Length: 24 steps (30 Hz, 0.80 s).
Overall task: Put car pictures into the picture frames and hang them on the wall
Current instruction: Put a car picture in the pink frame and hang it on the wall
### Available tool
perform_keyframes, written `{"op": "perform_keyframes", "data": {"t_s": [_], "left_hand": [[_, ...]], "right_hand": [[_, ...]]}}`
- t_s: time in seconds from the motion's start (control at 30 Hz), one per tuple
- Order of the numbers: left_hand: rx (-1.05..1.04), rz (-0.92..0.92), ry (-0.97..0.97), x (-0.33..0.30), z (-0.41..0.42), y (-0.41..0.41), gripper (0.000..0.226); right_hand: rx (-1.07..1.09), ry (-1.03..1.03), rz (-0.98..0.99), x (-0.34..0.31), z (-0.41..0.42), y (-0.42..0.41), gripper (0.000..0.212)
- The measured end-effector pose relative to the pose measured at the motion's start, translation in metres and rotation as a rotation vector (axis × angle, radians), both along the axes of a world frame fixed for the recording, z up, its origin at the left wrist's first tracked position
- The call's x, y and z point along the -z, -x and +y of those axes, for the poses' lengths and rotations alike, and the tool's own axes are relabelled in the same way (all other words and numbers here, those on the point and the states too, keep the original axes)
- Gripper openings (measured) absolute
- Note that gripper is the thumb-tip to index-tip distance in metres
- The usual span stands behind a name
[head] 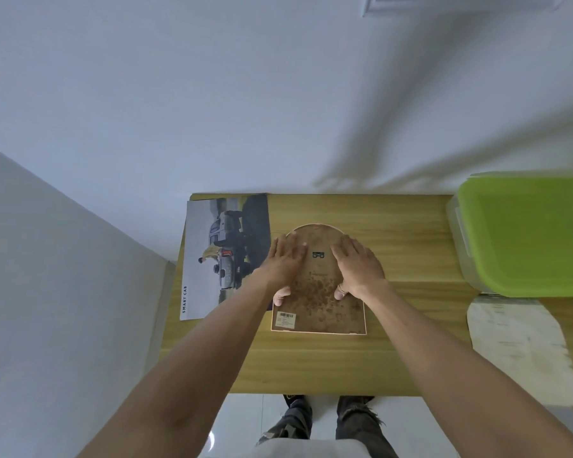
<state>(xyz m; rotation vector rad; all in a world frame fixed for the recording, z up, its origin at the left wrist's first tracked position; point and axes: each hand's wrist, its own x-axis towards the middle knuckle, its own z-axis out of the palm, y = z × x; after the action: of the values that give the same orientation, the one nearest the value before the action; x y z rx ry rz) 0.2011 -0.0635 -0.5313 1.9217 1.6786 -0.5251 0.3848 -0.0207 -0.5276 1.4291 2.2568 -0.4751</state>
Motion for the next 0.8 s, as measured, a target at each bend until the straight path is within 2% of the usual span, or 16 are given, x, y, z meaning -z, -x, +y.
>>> {"op": "perform_keyframes", "data": {"t_s": [0.13, 0.27, 0.37, 0.47, 0.57, 0.63, 0.8], "left_hand": [[-0.369, -0.237, -0.017, 0.004, -0.032, -0.012, 0.109], [-0.628, -0.477, -0.128, -0.006, -0.036, -0.015, 0.082], [-0.860, -0.679, -0.191, -0.017, -0.031, -0.013, 0.074], [-1.077, -0.787, -0.188, -0.021, -0.027, -0.011, 0.073], [-1.103, -0.844, -0.199, -0.024, -0.028, -0.012, 0.035], [-1.131, -0.902, -0.210, -0.033, -0.035, -0.014, 0.034], [-1.158, -0.973, -0.433, -0.074, -0.051, -0.011, 0.040]], "right_hand": [[0.420, -0.005, 0.258, 0.007, -0.037, -0.024, 0.102], [0.673, 0.051, 0.430, 0.013, -0.056, -0.032, 0.095], [0.938, 0.122, 0.662, 0.013, -0.056, -0.035, 0.074], [1.179, 0.164, 0.867, 0.007, -0.055, -0.044, 0.055], [1.250, 0.185, 0.968, 0.001, -0.055, -0.056, 0.050], [1.248, 0.205, 1.001, -0.006, -0.054, -0.062, 0.052], [1.148, 0.203, 1.109, -0.048, -0.046, -0.060, 0.055]]}}
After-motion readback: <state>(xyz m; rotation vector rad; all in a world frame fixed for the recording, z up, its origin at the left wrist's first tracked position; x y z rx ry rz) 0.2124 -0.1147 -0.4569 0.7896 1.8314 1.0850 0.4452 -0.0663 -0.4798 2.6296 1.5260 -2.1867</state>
